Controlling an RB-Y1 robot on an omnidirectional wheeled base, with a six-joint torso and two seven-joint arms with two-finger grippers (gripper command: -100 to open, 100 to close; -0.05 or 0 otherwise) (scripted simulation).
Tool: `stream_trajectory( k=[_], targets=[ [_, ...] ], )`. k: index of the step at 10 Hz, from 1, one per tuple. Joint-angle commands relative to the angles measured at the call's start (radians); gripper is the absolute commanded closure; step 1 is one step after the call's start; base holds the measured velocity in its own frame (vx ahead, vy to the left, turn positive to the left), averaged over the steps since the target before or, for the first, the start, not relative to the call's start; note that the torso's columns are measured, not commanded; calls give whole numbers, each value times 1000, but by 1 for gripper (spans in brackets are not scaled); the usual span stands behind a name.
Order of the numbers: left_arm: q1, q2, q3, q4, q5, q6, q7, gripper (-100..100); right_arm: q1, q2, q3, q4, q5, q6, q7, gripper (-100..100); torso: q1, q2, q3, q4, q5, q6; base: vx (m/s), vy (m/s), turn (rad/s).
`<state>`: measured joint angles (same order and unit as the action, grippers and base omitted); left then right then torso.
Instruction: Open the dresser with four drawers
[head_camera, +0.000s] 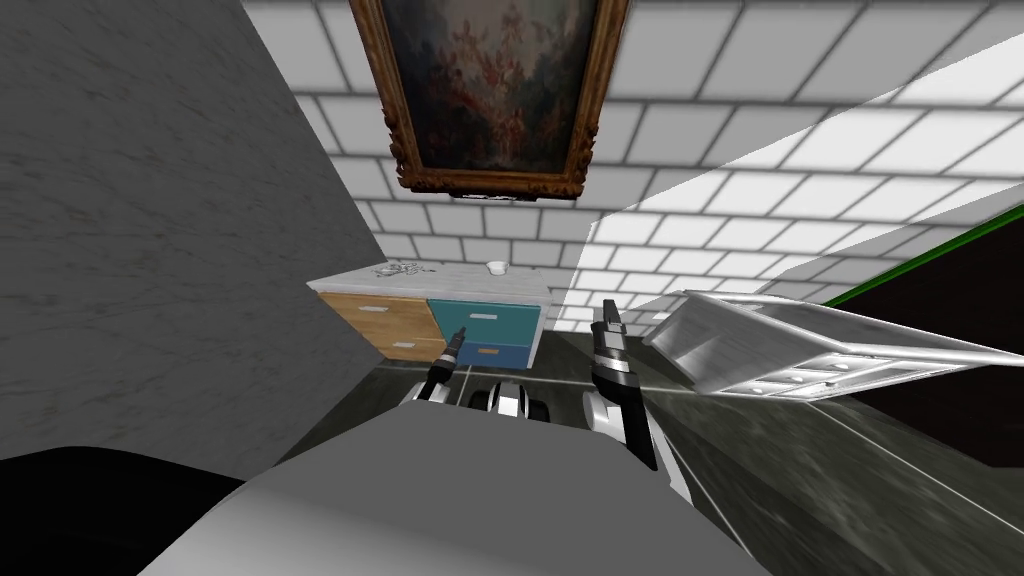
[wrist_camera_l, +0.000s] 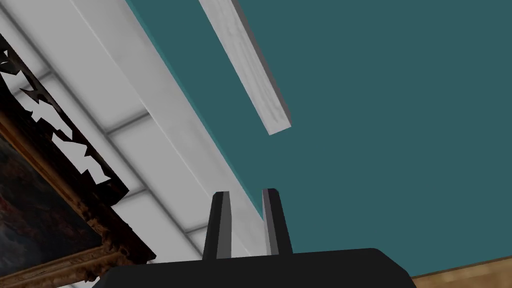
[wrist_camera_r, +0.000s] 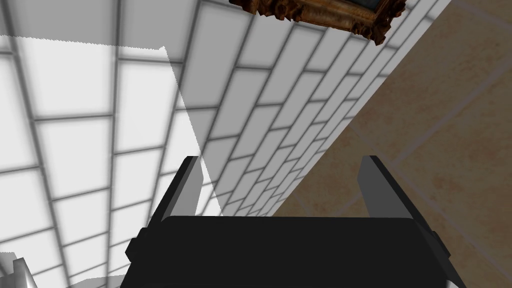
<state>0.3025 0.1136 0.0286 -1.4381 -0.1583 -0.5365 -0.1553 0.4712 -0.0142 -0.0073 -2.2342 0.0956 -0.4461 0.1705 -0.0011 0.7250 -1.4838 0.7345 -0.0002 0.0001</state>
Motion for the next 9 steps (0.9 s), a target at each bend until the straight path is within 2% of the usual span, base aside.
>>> stream_trajectory(
  k=[1,3,4,5,6,7,9],
  targets=[
    [-11,-4,3,20,2,-1,-3,-100,0,0,0,0,0,0,0,0,-1,1,0,0,0,0,156,-34,-5],
    [-21,-5,7,43,3,-3,-7,-100,0,0,0,0,0,0,0,0,2,10,6,3,0,0,182,-24,-15],
    [-17,-6,5,33,2,-1,-7,-100,0,0,0,0,0,0,0,0,1,14,8,4,0,0,83,-16,-2],
    [-25,-1,8,13,4,27,-2,-100,0,0,0,0,0,0,0,0,2,19,11,5,0,0,81,-9,-25],
    [-19,-2,6,21,3,12,-4,-100,0,0,0,0,0,0,0,0,2,18,11,5,0,0,50,-5,-7],
    [-20,-2,6,19,3,16,-3,100,0,0,0,0,0,0,0,0,2,17,10,4,0,0,8,-1,2],
    [-3,3,0,-5,2,22,3,100,0,0,0,0,0,0,0,0,1,21,12,5,0,0,-165,-19,23]
  ],
)
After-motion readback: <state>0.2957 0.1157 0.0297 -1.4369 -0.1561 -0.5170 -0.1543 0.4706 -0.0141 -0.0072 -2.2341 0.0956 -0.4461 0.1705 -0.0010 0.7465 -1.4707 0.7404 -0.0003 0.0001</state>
